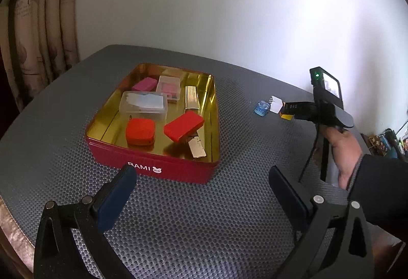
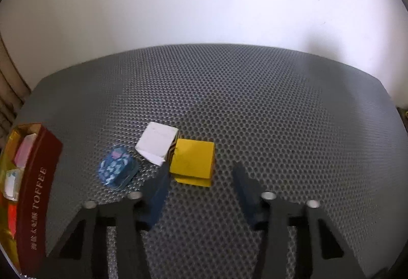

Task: Organize rigid objects
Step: 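Reach the right tool to the yellow cube and grasp it, then carry the yellow cube over the tin and release it inside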

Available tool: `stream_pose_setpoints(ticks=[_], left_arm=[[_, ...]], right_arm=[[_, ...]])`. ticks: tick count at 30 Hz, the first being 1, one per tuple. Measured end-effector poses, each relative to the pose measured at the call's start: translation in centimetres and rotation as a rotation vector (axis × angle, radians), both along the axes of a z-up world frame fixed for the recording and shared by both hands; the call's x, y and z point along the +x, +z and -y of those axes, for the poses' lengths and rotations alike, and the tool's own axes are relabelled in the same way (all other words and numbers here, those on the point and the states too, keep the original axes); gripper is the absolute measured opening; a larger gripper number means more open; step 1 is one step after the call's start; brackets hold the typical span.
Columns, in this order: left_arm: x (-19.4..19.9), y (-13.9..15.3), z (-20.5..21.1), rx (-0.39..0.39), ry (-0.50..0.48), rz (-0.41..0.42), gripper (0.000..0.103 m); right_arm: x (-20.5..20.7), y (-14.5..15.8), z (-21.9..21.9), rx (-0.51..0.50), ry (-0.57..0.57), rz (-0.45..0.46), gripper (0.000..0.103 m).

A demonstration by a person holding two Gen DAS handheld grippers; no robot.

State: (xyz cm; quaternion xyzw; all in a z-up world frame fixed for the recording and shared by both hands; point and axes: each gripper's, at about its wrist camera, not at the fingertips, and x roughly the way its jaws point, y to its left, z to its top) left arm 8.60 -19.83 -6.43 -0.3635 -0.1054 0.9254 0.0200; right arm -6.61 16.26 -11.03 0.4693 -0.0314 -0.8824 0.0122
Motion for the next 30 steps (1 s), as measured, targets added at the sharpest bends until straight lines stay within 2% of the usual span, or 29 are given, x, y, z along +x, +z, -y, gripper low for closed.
stream_pose_setpoints(ticks=[7, 11, 16, 20, 23, 26, 30], left_arm=[[-0.1, 0.2, -0.3, 0.016, -0.014, -0.016, 0.102], [0.5, 0.7, -0.1, -0.001, 0.012, -0.027, 0.102], [1.7, 2.7, 0.1, -0.054, 0.069, -0.094, 0.102], [2.7, 4.7, 1.1, -0.132, 0.14, -0.145, 0.102], [4.3, 6.2, 3.3, -0.186, 0.237, -0.191, 0.102], [5.2, 7.3, 5.8, -0.199, 0.329, -0.248, 0.102], [5.5, 7.3, 8.8, -0.204, 0.449, -0.243, 0.102]], right_arm=[[4.3, 2.6, 0.4, 0.074, 0.094, -0.075, 0.03], [7.3, 5.7, 0.0, 0.046, 0.109, -0.135, 0.03], [9.4, 9.7, 0.5, 0.021, 0.143, -0.205, 0.03], [11.2, 13.5, 2.2, -0.018, 0.195, -0.272, 0.03], [11.9, 16.6, 3.7, -0.052, 0.234, -0.313, 0.03], [12.7, 18.4, 6.2, -0.064, 0.268, -0.335, 0.03], [13.9, 19.1, 9.6, -0.068, 0.317, -0.334, 0.03]])
